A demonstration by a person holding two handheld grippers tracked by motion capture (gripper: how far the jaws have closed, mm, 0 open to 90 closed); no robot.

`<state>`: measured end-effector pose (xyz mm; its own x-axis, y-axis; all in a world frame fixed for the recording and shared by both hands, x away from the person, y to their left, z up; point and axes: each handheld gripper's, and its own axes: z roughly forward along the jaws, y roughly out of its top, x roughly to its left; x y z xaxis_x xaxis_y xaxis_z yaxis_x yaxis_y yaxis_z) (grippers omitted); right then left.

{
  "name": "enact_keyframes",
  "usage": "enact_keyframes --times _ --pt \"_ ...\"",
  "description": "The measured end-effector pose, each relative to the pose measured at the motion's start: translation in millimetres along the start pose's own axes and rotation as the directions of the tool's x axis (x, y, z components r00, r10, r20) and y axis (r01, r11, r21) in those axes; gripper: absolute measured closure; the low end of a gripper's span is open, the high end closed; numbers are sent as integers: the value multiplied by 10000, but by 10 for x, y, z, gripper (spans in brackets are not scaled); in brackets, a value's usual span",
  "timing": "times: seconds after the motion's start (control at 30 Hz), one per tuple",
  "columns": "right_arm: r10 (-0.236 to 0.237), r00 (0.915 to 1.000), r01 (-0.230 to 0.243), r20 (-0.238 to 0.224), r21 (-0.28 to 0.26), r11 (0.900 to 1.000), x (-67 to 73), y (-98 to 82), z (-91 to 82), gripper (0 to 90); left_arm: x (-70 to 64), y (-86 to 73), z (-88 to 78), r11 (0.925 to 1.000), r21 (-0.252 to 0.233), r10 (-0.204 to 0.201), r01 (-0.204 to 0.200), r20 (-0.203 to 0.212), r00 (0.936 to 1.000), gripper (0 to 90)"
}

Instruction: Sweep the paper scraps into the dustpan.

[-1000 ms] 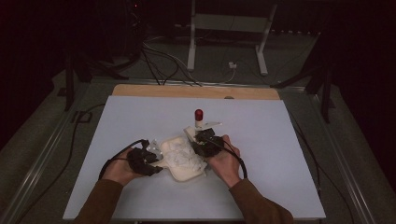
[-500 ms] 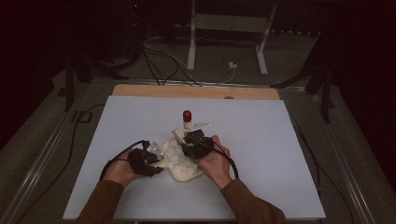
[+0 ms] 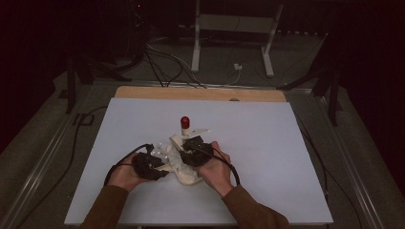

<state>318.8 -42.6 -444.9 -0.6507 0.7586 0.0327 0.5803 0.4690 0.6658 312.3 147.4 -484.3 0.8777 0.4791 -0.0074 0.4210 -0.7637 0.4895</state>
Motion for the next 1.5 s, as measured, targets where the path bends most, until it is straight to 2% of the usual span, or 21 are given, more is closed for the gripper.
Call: enact_keyframes --times 0.07,0.43,1.5 --pt "-47 10000 47 -12 -2 10000 10 1 5 671 -3 -1 3 10000 -27 53 -53 -30 10000 666" --pt "-225 9997 226 -73 149 9996 -61 -2 -24 671 -37 -107 49 9951 -936 -320 315 -30 9995 667" --pt "-365 9993 365 -33 196 9991 -142 -17 -74 670 -114 -183 103 9856 -1632 -506 451 -296 9983 666"
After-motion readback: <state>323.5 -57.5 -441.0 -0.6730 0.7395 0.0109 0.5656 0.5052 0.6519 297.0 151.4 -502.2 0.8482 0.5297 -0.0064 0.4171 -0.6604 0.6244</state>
